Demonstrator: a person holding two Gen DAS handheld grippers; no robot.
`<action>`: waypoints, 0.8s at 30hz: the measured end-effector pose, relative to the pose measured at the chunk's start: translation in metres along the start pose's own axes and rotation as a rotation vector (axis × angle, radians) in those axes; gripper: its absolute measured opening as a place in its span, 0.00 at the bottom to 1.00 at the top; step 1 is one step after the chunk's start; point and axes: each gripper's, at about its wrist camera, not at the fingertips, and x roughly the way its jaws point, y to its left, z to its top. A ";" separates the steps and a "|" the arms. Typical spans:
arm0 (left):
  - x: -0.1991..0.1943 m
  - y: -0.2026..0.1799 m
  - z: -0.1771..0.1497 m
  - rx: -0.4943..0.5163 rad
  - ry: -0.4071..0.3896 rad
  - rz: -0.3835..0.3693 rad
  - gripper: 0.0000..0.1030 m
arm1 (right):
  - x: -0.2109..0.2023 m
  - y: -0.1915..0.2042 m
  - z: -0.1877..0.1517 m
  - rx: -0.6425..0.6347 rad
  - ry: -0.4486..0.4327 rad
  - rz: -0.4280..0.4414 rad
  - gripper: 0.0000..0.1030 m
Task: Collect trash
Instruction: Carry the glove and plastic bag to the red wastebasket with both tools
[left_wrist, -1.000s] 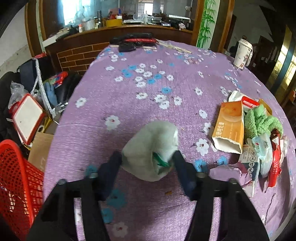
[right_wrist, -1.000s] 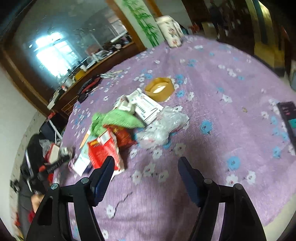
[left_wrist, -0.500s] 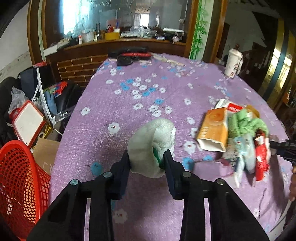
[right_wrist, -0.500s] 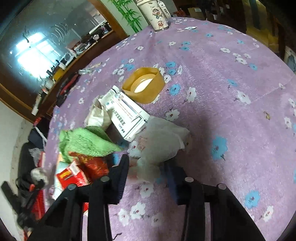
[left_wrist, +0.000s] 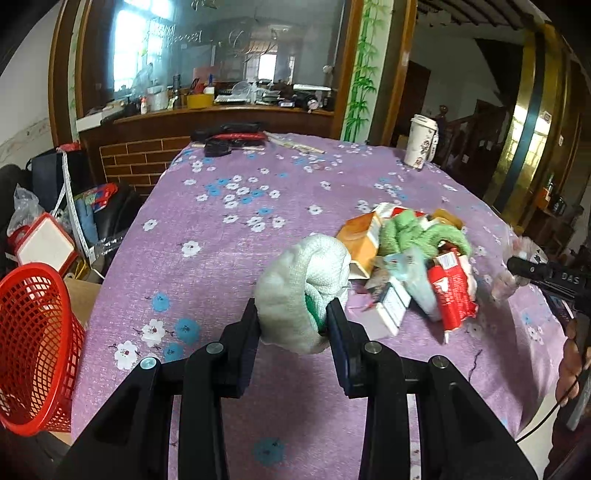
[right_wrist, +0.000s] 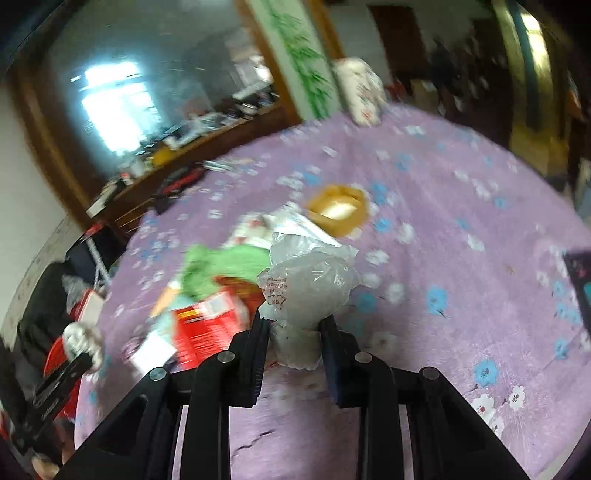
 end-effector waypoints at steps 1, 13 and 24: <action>-0.003 -0.002 -0.001 0.008 -0.008 0.008 0.33 | -0.002 0.008 -0.002 -0.011 -0.004 0.011 0.28; -0.018 -0.005 -0.007 0.035 -0.031 0.048 0.33 | 0.000 0.084 -0.025 -0.202 0.018 0.112 0.28; -0.020 0.003 -0.012 0.025 -0.028 0.092 0.33 | 0.010 0.106 -0.032 -0.247 0.053 0.140 0.28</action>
